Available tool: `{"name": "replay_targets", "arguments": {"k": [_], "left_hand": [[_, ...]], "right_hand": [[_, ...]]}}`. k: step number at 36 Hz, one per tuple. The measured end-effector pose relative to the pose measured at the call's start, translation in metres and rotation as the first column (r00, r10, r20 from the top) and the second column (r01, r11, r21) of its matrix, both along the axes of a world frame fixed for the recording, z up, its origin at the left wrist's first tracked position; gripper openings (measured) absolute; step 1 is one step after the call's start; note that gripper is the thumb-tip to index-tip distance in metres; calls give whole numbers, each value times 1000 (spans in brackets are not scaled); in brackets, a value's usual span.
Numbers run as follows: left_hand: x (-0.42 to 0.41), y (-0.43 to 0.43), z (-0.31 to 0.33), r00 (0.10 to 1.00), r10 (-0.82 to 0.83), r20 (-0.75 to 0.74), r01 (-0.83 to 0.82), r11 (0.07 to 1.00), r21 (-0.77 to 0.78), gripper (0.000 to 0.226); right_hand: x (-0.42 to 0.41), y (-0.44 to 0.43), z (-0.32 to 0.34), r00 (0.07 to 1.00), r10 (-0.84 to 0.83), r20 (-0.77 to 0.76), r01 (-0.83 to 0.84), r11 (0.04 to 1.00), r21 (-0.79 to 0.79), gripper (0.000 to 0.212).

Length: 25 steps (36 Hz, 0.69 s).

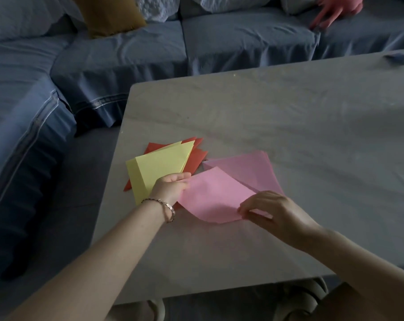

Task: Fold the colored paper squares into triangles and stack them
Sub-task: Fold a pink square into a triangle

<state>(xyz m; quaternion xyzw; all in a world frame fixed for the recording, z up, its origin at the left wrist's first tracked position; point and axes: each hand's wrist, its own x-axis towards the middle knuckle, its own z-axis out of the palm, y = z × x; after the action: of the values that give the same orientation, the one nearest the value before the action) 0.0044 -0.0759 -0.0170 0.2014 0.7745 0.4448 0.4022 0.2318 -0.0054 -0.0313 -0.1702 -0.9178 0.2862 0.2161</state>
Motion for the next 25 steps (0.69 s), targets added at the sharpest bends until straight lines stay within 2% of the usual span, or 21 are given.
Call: {"name": "replay_targets", "arguments": {"k": [2,5,8,10,13,15,19,22,25], "left_hand": [[2,-5,1,996,-25,-89,26,1000,14,35],[-1,-14,0,957,-107,-269,95,994,-58,50],[-3,-21,-1,954,-139,-264,122,989,-82,47],[-5,-25,-1,967,-135,-215,126,990,-55,36],[-4,-29,4,996,-71,-59,73,997,38,25],[-1,-32,11,996,-62,58,57,995,87,17],[4,-42,23,968,-149,200,126,984,125,22],[4,-50,24,925,-223,308,193,973,124,22],[6,-55,27,911,-305,277,301,952,58,17]], "right_hand": [[-1,0,3,997,-77,-24,76,995,-58,26],[-4,0,5,993,-113,-39,109,990,-88,17],[-8,-1,4,991,-133,-24,128,980,-150,7],[-13,-3,4,981,-195,-20,185,955,-232,13],[-19,2,5,960,-276,44,274,901,-335,24],[-22,7,9,945,-317,84,322,850,-416,22],[-29,13,15,915,-397,68,360,731,-579,11],[-31,14,17,908,-417,51,360,710,-606,15],[-31,12,16,902,-431,20,347,697,-628,9]]}}
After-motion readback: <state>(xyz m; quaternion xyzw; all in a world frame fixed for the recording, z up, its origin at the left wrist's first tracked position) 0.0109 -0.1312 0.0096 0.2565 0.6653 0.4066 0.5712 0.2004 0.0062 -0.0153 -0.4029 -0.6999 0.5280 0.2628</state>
